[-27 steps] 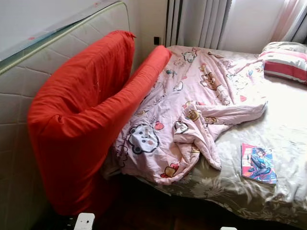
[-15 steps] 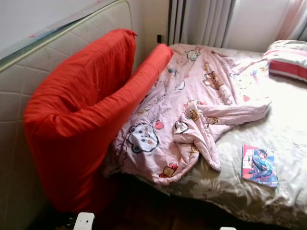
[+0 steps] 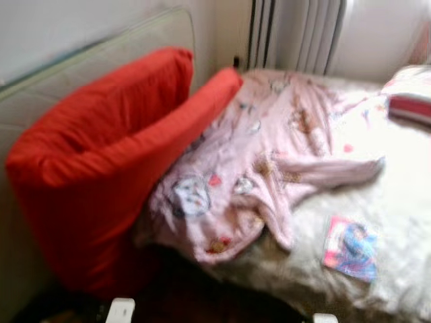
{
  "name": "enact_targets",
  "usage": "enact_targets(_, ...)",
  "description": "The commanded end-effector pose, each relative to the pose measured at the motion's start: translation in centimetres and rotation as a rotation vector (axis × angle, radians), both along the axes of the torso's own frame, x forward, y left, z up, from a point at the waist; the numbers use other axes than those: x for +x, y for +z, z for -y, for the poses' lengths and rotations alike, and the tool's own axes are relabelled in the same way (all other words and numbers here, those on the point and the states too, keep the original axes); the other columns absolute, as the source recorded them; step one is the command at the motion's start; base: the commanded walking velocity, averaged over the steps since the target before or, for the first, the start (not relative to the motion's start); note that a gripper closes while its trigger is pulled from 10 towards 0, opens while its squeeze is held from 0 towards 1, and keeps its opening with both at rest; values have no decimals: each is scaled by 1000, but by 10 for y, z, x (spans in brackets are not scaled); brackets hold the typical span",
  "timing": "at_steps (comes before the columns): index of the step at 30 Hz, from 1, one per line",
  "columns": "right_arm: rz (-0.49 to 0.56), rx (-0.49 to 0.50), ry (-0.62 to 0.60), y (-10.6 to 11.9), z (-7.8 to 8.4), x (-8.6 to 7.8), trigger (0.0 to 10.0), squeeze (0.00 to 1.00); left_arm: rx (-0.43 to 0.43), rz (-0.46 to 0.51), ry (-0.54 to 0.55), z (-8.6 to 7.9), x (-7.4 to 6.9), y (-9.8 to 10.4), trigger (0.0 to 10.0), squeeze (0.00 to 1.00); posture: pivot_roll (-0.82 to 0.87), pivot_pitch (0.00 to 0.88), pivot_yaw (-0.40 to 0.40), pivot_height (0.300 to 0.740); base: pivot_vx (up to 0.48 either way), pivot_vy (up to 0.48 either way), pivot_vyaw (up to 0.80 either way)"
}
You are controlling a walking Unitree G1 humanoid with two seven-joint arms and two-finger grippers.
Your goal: Clean up the room
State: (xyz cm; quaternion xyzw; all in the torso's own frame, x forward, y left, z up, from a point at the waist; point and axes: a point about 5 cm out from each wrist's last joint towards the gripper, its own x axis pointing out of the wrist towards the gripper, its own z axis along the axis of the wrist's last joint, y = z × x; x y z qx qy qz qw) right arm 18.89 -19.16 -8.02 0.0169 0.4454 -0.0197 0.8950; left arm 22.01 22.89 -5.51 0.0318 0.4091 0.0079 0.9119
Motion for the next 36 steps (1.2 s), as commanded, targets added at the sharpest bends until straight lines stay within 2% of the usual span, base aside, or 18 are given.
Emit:
enact_targets(1,-52,21,-15,-8,-5,-15,10000,0,8,-42,2,-5,-10,-5,10000,0,-22,181,21,740,0,-420,-781)
enact_targets(14,-51,20,-16,-8,-5,-15,10000,0,7,-42,2,-4,-10,-5,10000,0,-22,183,20,740,0,-419,-726)
enact_targets(36,-42,19,-18,-7,-5,-13,10000,0,5,-39,-2,-4,-9,-4,10000,0,-22,174,19,740,0,-419,0)
